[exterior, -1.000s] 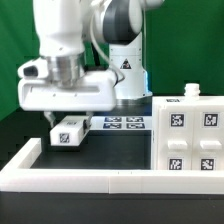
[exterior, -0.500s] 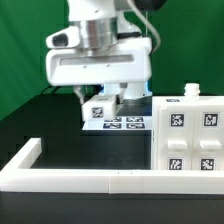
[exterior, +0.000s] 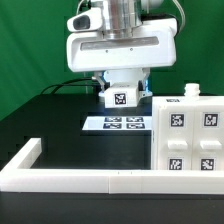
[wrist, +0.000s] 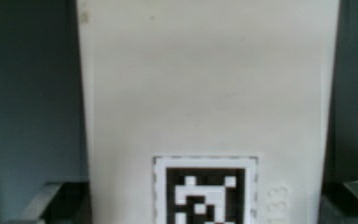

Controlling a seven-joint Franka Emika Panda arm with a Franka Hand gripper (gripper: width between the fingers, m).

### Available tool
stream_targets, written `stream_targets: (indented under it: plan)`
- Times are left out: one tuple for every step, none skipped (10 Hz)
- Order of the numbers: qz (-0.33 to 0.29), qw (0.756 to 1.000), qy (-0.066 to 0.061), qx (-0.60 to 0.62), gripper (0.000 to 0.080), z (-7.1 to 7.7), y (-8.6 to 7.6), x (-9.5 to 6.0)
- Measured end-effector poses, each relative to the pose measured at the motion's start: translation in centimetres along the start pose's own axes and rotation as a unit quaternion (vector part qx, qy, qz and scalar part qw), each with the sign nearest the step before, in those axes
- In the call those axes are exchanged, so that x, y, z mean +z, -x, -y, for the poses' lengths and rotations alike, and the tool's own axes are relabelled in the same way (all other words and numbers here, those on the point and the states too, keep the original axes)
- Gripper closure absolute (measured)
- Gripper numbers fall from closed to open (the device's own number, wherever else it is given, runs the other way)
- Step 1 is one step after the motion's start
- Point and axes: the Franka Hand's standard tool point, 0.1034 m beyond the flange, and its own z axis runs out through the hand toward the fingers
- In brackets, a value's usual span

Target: Assemble cabinet

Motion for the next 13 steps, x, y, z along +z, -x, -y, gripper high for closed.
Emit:
stream_targets:
  plan:
    - [0.000, 1.000, 0.000, 0.000, 0.0243, 0.0, 0.0, 0.0]
    - [0.001, 1.000, 0.001, 0.000, 0.0243, -0.1, 0.0, 0.1]
    - [0.005, 1.000, 0.003, -0.002, 0.0243, -0.3, -0.1, 0.1]
    - [0.017, 1.000, 0.000, -0.008, 0.0243, 0.8, -0.7, -1.2]
    - [0.012, 1.000, -0.002, -0.016, 0.0243, 2.3, -1.8, -2.6]
    - [0.006, 0.999, 0.002, -0.033, 0.0243, 4.0, -2.5, -3.4]
    - [0.006, 0.999, 0.001, -0.037, 0.0243, 5.2, -2.7, -3.9]
    - [0.013, 0.999, -0.001, -0.045, 0.0243, 6.7, -3.2, -4.7]
    - [0.022, 0.998, -0.002, -0.055, 0.0243, 8.0, -4.0, -5.4]
    - [0.020, 0.998, 0.005, -0.067, 0.0243, 8.9, -4.5, -5.6]
    - [0.021, 0.998, 0.005, -0.066, 0.0243, 8.7, -4.3, -5.5]
    - [0.022, 0.998, 0.005, -0.064, 0.0243, 8.5, -4.3, -5.4]
    - [0.022, 0.997, 0.004, -0.070, 0.0243, 8.5, -4.3, -5.4]
